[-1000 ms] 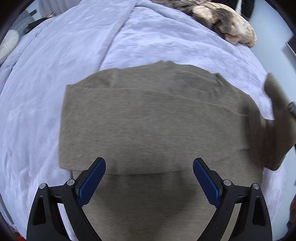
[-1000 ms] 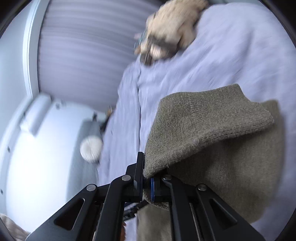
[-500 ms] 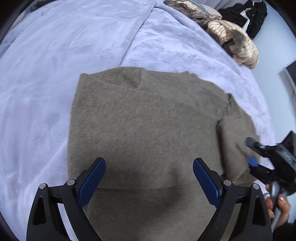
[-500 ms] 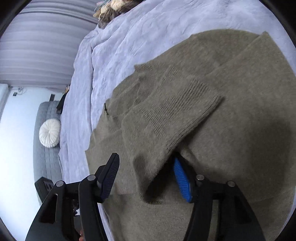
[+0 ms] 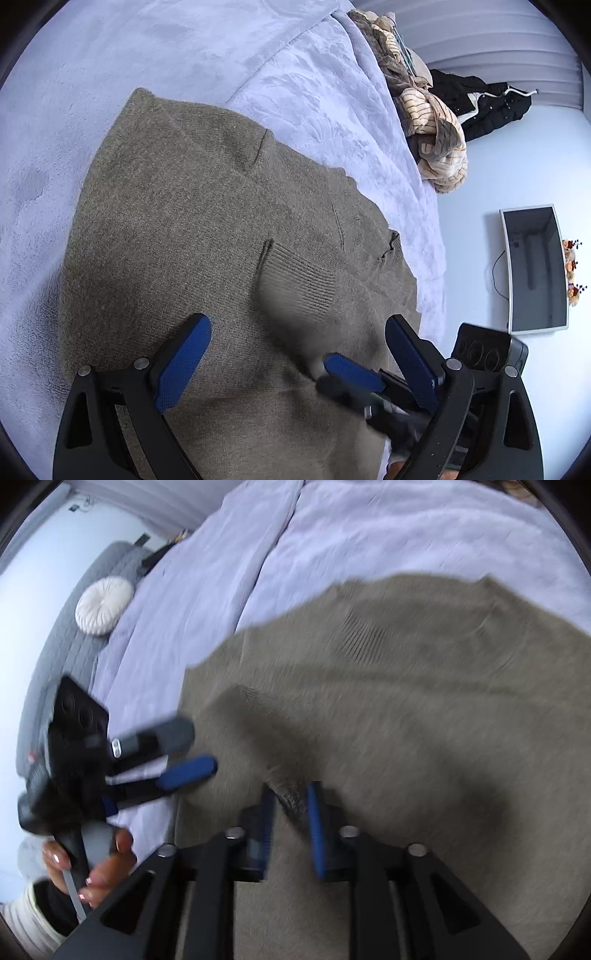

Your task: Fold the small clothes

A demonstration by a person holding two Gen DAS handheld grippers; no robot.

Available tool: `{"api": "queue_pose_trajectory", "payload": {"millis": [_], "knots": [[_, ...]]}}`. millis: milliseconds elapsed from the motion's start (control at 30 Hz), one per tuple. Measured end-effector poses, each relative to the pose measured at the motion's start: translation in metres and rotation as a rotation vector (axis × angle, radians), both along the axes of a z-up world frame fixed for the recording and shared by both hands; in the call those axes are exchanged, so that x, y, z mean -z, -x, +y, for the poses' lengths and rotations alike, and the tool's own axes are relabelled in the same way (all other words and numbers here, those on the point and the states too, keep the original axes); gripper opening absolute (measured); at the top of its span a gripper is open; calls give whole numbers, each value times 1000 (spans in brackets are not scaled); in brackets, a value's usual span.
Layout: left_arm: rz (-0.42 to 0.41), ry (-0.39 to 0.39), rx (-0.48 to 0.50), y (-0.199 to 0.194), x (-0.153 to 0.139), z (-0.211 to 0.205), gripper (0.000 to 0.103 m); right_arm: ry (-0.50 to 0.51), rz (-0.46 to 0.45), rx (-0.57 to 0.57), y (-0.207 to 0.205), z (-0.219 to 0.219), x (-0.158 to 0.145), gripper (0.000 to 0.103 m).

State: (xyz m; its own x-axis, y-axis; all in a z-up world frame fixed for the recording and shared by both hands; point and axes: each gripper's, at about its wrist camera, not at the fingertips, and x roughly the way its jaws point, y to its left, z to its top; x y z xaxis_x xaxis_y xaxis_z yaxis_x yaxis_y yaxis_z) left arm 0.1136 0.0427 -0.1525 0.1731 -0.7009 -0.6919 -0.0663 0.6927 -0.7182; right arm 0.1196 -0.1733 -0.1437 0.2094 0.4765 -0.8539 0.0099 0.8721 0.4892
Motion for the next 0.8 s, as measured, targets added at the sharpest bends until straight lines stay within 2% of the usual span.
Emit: {"api": "queue_pose_trajectory", "payload": {"millis": [33,133,233,333,467,533,633,700,800], "knots": [[-1,-9,8,-1,0,-3,96,-1,18,-3,5,2,3,66],[2,-32,29,-2,2,-8,96,-41,20,31,24,-11,-3,66],[-2,-74,65,-1,1,-14,96,-75,54,131,50,-45,-3,66],[-7,-114,108,1,1,-23,96,-106,93,286,76,-88,1,66],[12,-123,162,1,2,-41,96,-180,120,562,127,-156,6,66],[17,-161,180,2,3,-50,96,-237,118,702,150,-181,11,66],[27,-177,156,4,4,-50,94,-363,101,888,178,-211,21,66],[40,-180,130,5,4,-43,92,-415,87,965,186,-222,27,66],[34,-188,96,6,3,-32,92,-453,76,1009,185,-223,34,66]]}}
